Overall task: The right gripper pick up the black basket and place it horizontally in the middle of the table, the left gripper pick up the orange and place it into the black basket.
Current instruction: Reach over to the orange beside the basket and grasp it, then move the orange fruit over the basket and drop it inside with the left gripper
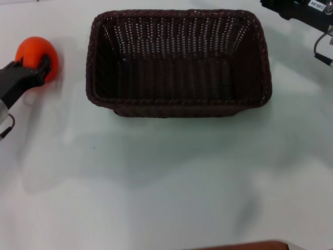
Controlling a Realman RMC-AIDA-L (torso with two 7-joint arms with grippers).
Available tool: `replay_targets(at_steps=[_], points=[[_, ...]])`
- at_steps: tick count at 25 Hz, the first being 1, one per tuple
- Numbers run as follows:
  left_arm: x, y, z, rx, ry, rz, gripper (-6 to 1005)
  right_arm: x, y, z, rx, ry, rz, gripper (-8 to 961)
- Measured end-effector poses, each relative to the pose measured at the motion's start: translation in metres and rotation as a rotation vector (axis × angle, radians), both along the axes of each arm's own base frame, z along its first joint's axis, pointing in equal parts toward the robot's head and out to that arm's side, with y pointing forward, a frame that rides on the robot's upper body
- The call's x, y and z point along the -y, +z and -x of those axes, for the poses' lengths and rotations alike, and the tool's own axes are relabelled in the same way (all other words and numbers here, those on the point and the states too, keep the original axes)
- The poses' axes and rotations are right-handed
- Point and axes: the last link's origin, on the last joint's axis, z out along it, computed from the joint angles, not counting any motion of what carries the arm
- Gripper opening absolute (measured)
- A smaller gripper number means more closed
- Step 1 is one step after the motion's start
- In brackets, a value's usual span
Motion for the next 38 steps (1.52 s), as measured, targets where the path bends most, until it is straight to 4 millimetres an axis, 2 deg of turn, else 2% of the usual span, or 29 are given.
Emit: replay_targets(at_steps=[22,25,30,33,35,36,37,38], points=[[0.002,0.002,-0.004,0.017,-0.034,-0.009,322,0.000,0.000,0.000,0.002,0.002,0.004,798],[0.006,0.007,-0.006,0.055,-0.064,-0.035,298,0.001,0.000,0.000,-0.001,0.004,0.005,798],[0.020,0.035,-0.022,0.227,-0.211,-0.162,269,0.003,0.000,-0.001,-0.009,0.005,0.007,798],[0.031,0.051,-0.037,0.348,-0.337,-0.206,256,0.004,0.000,-0.001,-0.011,0.004,0.006,798],[0.034,0.055,-0.048,0.404,-0.404,-0.190,247,0.004,0.000,-0.002,-0.011,0.003,0.005,798],[0.036,0.052,-0.062,0.449,-0.473,-0.133,243,0.004,0.000,-0.002,-0.010,0.004,0.005,797],[0.036,0.052,-0.062,0.449,-0.473,-0.133,238,0.004,0.000,-0.002,-0.010,0.004,0.004,797],[0.035,0.047,-0.070,0.464,-0.505,-0.087,234,0.004,0.000,-0.002,-0.010,0.005,0.004,797]])
